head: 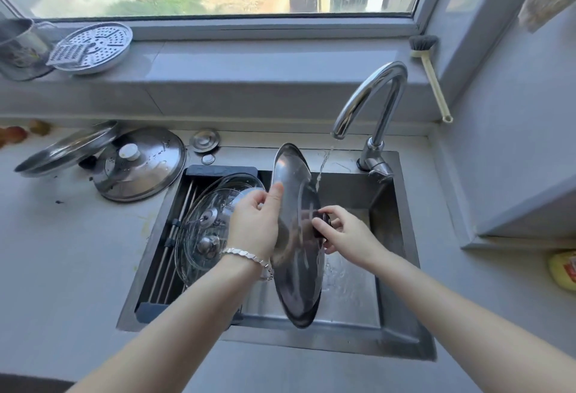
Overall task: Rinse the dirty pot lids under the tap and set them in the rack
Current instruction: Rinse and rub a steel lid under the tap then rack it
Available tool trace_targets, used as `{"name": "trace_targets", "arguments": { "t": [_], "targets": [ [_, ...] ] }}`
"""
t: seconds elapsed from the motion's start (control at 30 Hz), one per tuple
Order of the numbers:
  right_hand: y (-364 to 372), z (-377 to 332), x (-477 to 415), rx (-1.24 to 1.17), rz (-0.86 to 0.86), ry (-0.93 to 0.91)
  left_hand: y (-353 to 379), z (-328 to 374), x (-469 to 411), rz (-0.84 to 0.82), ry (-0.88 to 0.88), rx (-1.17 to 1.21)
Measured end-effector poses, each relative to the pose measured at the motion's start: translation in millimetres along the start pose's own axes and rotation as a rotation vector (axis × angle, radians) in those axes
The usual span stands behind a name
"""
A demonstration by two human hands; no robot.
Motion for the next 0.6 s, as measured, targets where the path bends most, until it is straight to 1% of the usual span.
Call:
{"name": "trace_targets", "arguments": {
  "t": [0.07,0.17,0.23,0.37,0.5,0.6],
  "targets": [
    [-5,2,6,-0.026,0.055,0.006,4,2,1,-0.108,-0.029,-0.022],
    [-13,0,12,0.006,0.118,-0.017,5,-5,7,-0.250,-0.155,0.074],
    [-17,-6,13,0.026,0.137,-0.049,-3,-13,12,-0.253,-0.206,0.085],
    [-21,-22,14,0.014,0.144,-0.139,-21,-44,18,-0.233,-0.282,0.013],
    [-11,-13,12,0.092,0.105,-0.071,-34,-72,22,-0.228,-0.358,-0.010],
    [-5,-14,12,0.132,0.131,-0.089,-46,-87,20,-0.194,-0.405,-0.021]
  ]
}}
Point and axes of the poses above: each hand's wrist, its own x-axis away from the middle knuckle, its own y-axis out of the palm, z = x × y, the point moved 8 cm from there along -x, towards the middle knuckle, and after that the axes turned 10 degrees about -y, right-handed, at the moved point
